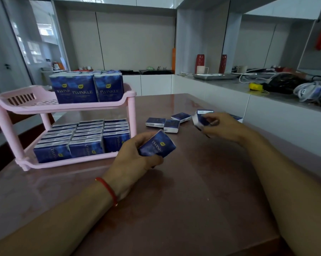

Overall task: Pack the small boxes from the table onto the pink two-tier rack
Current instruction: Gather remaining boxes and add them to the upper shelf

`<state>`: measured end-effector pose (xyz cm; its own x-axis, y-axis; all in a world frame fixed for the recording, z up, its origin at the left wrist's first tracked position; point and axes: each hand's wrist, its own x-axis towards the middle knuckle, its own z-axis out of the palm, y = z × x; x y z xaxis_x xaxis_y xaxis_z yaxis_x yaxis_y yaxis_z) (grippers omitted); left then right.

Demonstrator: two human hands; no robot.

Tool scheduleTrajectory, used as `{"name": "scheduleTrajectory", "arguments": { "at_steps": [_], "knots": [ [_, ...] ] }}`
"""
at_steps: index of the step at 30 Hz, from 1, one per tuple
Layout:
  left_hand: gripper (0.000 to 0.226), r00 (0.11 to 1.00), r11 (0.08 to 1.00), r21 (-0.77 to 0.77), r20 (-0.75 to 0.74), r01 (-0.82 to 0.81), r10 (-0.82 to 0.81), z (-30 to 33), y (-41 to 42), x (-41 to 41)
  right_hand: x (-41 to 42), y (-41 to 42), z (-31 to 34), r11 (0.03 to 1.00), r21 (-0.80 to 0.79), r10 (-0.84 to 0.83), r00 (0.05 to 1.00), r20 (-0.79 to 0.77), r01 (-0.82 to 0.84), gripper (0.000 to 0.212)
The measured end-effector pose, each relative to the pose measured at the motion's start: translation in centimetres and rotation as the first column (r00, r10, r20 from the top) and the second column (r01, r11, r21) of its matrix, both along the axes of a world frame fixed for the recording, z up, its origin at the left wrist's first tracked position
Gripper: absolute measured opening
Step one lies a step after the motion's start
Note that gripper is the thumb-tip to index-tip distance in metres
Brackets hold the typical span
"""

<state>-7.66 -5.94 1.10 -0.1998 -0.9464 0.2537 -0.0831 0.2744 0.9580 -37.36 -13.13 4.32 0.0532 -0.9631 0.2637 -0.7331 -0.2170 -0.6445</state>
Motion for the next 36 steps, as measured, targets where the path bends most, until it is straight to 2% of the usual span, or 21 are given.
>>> {"name": "scheduleTrajectory", "arguments": {
  "at_steps": [1, 3, 5, 6, 8, 12, 17, 19, 22, 24, 28, 31, 34, 36],
  "knots": [
    [0.055, 1.000, 1.000, -0.016, -0.005, -0.011, 0.011, 0.2, 0.1, 0.1, 0.8, 0.6, 0.6, 0.996, 0.036, 0.079, 0.976, 0.202, -0.088, 0.035],
    [0.043, 0.999, 0.998, -0.047, -0.038, -0.038, 0.037, 0.5, 0.5, 0.2, 2.4, 1.8, 1.6, 0.923, 0.128, 0.230, 0.788, 0.571, -0.362, 0.032],
    [0.036, 0.994, 0.997, -0.050, -0.094, -0.060, 0.055, 0.7, 0.7, 0.3, 4.0, 2.7, 2.2, 0.794, 0.142, 0.355, 0.640, 0.682, -0.591, 0.038],
    [0.035, 0.991, 0.997, -0.040, -0.113, -0.073, 0.068, 0.7, 0.8, 0.3, 4.8, 2.9, 2.3, 0.745, 0.134, 0.414, 0.610, 0.676, -0.654, 0.040],
    [0.035, 0.987, 0.992, -0.031, -0.114, -0.119, 0.114, 0.5, 0.9, 0.3, 6.4, 3.2, 2.3, 0.710, 0.124, 0.468, 0.597, 0.652, -0.693, 0.045],
    [0.036, 0.972, 0.983, 0.003, -0.149, -0.183, 0.181, 0.0, 0.5, 0.3, 8.9, 3.7, 2.0, 0.742, 0.109, 0.467, 0.628, 0.623, -0.661, 0.047],
    [0.044, 0.983, 0.991, 0.007, -0.123, -0.137, 0.137, 0.0, 0.4, 0.9, 9.3, 3.7, 2.0, 0.798, 0.123, 0.431, 0.701, 0.568, -0.590, 0.042],
    [0.053, 0.993, 0.995, 0.015, -0.073, -0.097, 0.098, 0.2, 0.4, 1.5, 8.8, 3.9, 2.3, 0.812, 0.115, 0.464, 0.751, 0.470, -0.573, 0.033],
    [0.064, 0.994, 0.999, 0.042, 0.107, 0.007, -0.012, 0.5, 0.3, 2.3, 8.9, 4.5, 2.7, 0.889, 0.037, 0.443, 0.878, 0.181, -0.456, 0.025],
    [0.066, 0.990, 0.994, 0.082, 0.119, 0.066, -0.075, 0.4, 0.2, 2.5, 9.6, 4.6, 2.8, 0.922, -0.011, 0.386, 0.918, 0.097, -0.386, 0.024],
    [0.061, 0.987, 0.988, 0.079, 0.082, 0.129, -0.136, 0.1, 0.1, 2.3, 11.3, 4.8, 2.6, 0.917, -0.127, 0.380, 0.925, -0.014, -0.378, 0.050],
    [0.049, 0.988, 0.998, -0.002, 0.140, 0.064, -0.063, 0.3, 0.2, 2.1, 12.1, 4.8, 2.2, 0.897, -0.188, 0.397, 0.916, -0.056, -0.400, 0.055],
    [0.047, 0.991, 1.000, -0.018, 0.134, 0.025, -0.023, 0.2, 0.0, 2.5, 11.7, 4.6, 2.0, 0.898, -0.086, 0.421, 0.898, -0.126, -0.432, 0.057],
    [0.048, 0.983, 0.999, -0.028, 0.184, 0.036, -0.030, -0.1, -0.4, 2.8, 11.3, 4.3, 1.7, 0.887, 0.002, 0.458, 0.881, -0.119, -0.461, 0.056]
  ]
}}
